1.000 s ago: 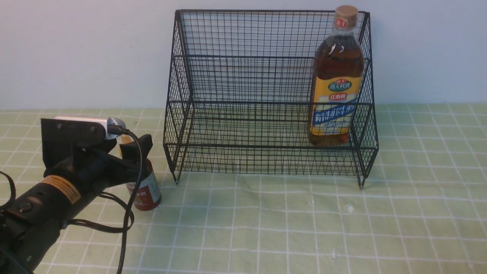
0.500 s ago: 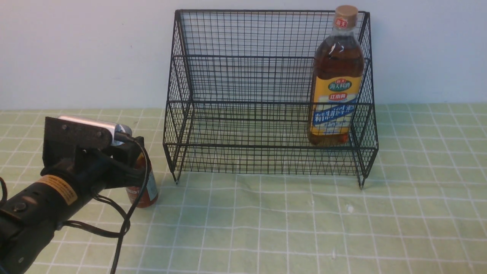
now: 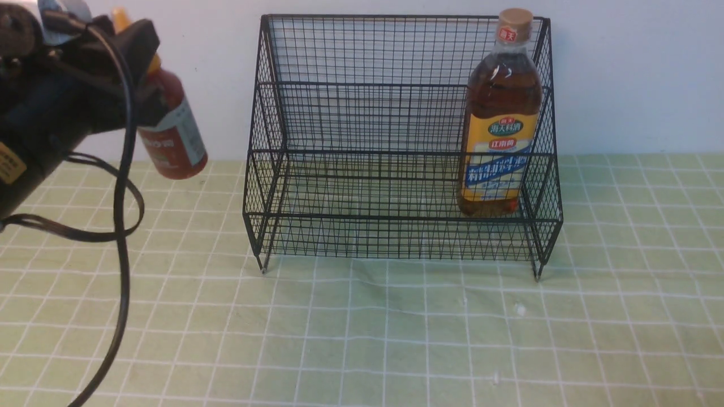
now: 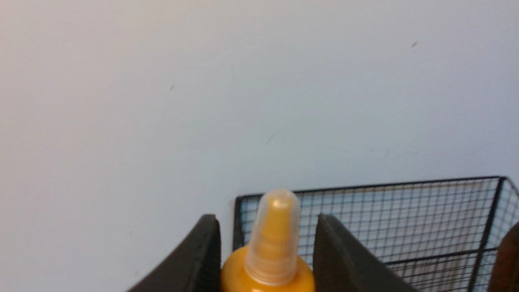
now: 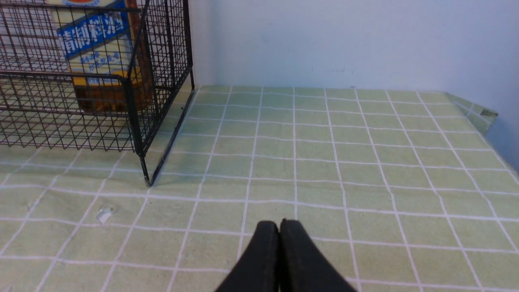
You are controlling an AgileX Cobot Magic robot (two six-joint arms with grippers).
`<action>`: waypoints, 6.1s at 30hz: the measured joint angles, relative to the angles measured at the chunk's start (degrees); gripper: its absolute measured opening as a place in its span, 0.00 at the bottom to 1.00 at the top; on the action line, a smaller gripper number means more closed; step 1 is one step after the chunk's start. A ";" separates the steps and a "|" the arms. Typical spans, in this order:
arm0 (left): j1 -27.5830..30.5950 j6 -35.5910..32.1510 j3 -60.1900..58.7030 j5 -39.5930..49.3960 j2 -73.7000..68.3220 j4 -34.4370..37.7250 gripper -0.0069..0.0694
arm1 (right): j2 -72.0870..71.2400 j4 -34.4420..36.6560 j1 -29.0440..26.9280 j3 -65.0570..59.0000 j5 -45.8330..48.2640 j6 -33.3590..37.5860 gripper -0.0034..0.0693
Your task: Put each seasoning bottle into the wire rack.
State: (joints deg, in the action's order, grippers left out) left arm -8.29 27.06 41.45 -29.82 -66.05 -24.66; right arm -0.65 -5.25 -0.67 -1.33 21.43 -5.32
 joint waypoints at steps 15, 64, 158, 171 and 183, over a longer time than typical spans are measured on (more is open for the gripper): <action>-9.01 3.16 6.75 -5.61 -18.13 -5.42 0.44 | 0.00 0.00 0.00 0.00 0.00 0.00 0.03; -9.06 3.17 7.31 -3.63 -29.56 -3.33 0.52 | 0.00 0.00 0.00 0.00 0.00 0.00 0.03; 6.31 -33.41 -42.86 52.01 66.71 27.22 0.08 | -0.04 0.00 0.00 0.01 0.20 -1.28 0.03; 6.31 -33.41 -42.86 52.01 66.71 27.22 0.08 | -0.04 0.00 0.00 0.01 0.20 -1.28 0.03; 6.31 -33.41 -42.86 52.01 66.71 27.22 0.08 | -0.04 0.00 0.00 0.01 0.20 -1.28 0.03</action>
State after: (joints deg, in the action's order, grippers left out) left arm -1.98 -6.35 -1.41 22.20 0.66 2.56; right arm -0.68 -5.25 -0.67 -1.32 21.62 -6.60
